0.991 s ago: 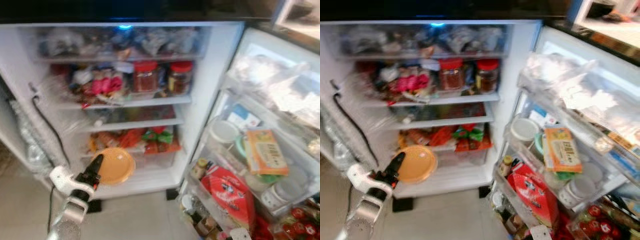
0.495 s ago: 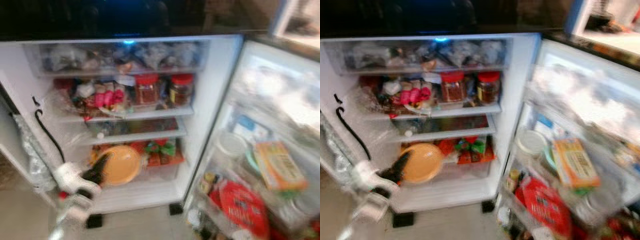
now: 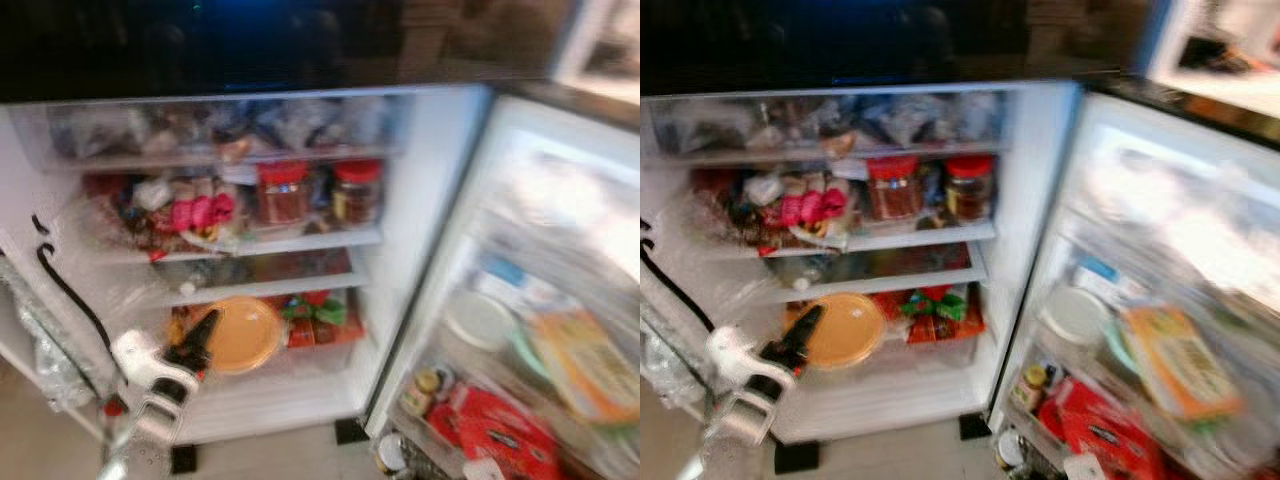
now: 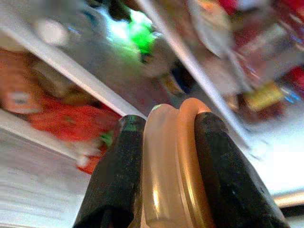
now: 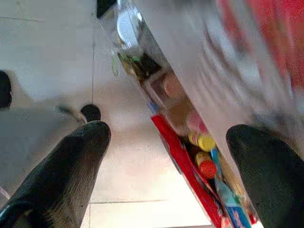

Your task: Restocking fridge

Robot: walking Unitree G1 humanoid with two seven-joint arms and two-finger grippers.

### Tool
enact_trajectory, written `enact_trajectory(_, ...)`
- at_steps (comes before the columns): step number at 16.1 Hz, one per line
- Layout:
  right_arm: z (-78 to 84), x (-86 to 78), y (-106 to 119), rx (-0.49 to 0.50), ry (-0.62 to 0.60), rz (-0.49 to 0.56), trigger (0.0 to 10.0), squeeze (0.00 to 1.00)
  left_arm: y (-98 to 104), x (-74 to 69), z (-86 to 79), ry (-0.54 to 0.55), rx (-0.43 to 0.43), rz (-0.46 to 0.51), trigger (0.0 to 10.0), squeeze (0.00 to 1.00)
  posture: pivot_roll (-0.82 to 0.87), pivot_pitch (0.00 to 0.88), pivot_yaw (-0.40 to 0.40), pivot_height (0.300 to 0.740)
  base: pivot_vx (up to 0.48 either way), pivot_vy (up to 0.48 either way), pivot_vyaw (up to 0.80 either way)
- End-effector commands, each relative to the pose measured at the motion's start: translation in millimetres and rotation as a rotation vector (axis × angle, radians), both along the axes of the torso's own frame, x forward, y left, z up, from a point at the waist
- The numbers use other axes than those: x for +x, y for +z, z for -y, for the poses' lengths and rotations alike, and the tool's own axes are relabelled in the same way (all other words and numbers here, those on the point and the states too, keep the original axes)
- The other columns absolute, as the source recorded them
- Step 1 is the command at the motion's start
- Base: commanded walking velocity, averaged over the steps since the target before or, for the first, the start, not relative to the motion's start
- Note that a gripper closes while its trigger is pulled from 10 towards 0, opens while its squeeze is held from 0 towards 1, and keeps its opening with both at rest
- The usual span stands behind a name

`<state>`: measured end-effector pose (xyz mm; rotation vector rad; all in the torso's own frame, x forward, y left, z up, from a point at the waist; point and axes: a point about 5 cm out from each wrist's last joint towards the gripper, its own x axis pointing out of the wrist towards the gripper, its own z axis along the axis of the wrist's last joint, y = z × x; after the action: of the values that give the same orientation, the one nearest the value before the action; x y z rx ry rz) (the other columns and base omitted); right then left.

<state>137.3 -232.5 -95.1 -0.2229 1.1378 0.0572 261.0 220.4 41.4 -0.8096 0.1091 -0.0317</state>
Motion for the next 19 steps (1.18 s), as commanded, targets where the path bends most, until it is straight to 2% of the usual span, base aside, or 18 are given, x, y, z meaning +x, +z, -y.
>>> enact_trajectory(1,5.8,4.6,3.4,-0.012,-0.006,0.029,10.0,0.0,1.2,3.8,5.3,-0.015,0.027,0.002,10.0,0.0,-0.11,0.0,-0.054,0.74,0.0,0.0,0.0)
enact_trajectory(12,4.8,4.7,3.3,-0.013,0.011,0.028,10.0,0.0,0.3,5.3,8.0,-0.025,0.056,0.001,10.0,0.0,-0.11,0.0,-0.052,0.74,0.0,0.0,0.0)
enact_trajectory(17,4.7,5.0,3.3,-0.014,0.022,0.025,10.0,0.0,-0.2,5.5,9.3,-0.032,0.067,-0.002,10.0,0.0,-0.11,0.0,-0.053,0.74,0.0,0.0,0.79)
enact_trajectory(19,4.6,4.6,3.2,-0.007,0.003,0.028,10.0,0.0,-0.3,5.7,9.3,-0.032,0.071,-0.003,10.0,0.0,-0.11,0.0,-0.053,0.74,0.0,0.0,0.28)
